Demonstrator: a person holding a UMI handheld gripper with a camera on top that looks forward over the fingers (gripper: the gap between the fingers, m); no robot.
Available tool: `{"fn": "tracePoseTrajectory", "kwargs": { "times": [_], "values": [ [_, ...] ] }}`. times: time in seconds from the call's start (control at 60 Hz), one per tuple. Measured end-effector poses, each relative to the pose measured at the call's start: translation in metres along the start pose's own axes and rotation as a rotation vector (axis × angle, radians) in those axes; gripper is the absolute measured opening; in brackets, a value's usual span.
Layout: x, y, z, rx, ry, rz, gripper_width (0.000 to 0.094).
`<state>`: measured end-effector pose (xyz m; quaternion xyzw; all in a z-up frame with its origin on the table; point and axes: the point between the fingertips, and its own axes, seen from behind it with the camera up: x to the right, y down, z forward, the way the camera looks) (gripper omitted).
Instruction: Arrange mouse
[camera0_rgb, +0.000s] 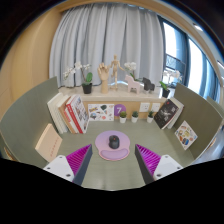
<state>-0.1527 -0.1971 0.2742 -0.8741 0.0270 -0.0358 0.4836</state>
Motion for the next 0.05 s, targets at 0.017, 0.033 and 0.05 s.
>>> {"fn": "tracePoseTrajectory", "kwargs": {
  "times": [0.017, 0.033, 0.05],
  "values": [
    [0.0001, 0.001, -0.0018, 0.002, 0.0, 0.0, 0.0864],
    [0.0, 0.002, -0.0035, 0.003, 0.0, 0.0, 0.0866],
    [-0.0003, 0.003, -0.0053, 0.004, -0.001, 0.0, 0.0866]
  ]
}}
